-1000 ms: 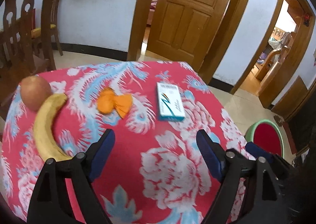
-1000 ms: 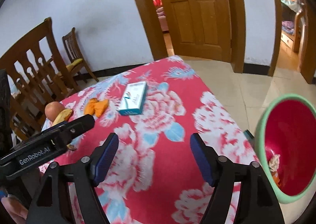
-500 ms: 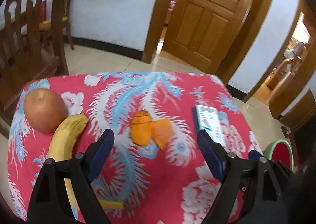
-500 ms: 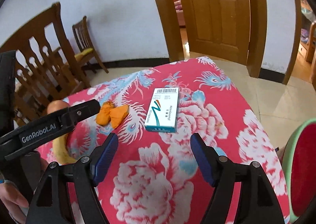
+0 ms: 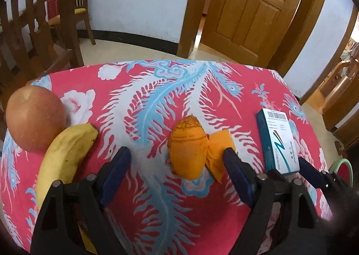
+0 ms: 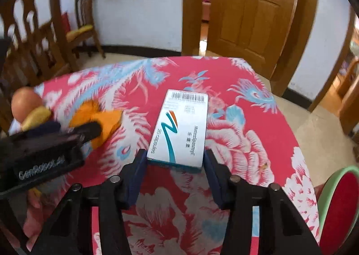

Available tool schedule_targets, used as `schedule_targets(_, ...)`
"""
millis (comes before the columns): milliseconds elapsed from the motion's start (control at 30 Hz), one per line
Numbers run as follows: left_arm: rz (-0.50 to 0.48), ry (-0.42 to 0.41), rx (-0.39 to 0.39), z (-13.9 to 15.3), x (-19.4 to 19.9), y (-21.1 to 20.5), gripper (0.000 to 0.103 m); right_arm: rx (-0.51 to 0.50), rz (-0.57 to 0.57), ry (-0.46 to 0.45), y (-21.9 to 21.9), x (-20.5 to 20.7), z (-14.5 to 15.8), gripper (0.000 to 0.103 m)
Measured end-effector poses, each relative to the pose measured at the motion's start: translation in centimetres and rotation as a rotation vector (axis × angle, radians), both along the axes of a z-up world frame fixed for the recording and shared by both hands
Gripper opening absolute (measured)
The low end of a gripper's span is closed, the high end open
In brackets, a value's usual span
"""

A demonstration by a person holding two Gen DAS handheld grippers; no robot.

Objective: Collect trash
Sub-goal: 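Grasp the white-blue medicine box with the right tool while the left grasps the orange peel, then carry the orange peel and medicine box over the red bucket with both tools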

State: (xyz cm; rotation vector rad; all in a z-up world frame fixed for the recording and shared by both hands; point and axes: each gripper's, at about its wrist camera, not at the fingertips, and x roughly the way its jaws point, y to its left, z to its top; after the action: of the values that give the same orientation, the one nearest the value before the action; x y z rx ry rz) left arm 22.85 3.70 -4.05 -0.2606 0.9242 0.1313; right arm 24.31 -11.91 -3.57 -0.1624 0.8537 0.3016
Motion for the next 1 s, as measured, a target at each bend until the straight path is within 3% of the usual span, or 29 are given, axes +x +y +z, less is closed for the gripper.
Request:
schedule_targets(33,0.001,-0.013,-0.002,0.1,-0.2,0.0,0.064,-0.013,0.004,-0.018,0.2,-0.2,-0.1,0.051)
schedule_targets(67,-0.002,-0.022,-0.009,0.1,-0.3,0.1,0.059,-0.004,0.001,-0.023,0.2,-0.2,-0.1,0.051)
schedule_targets(133,-0.015,-0.03,-0.033,0.1,-0.5,0.3,0.037,0.055,-0.017,-0.011,-0.4,-0.2,-0.2,0.051)
schedule_targets(200,-0.009,-0.045,-0.037,0.4,-0.8,0.5,0.031,0.075,-0.029,-0.016,-0.8,-0.4,-0.2,0.051)
schedule_targets(400,-0.018,-0.085,-0.051,1.2,-1.9,0.6,0.027,0.179,-0.037,-0.038,-2.4,-1.8,1.2,0.051)
schedule_targets(667,-0.047,-0.127,-0.05,1.9,-2.8,0.2,0.025,0.205,-0.025,-0.081,-2.8,-2.8,3.2,0.051)
schedule_targets(1000,-0.059,-0.161,-0.062,2.5,-3.2,0.3,0.025,0.232,-0.058,-0.1,-3.1,-3.8,3.1,0.051)
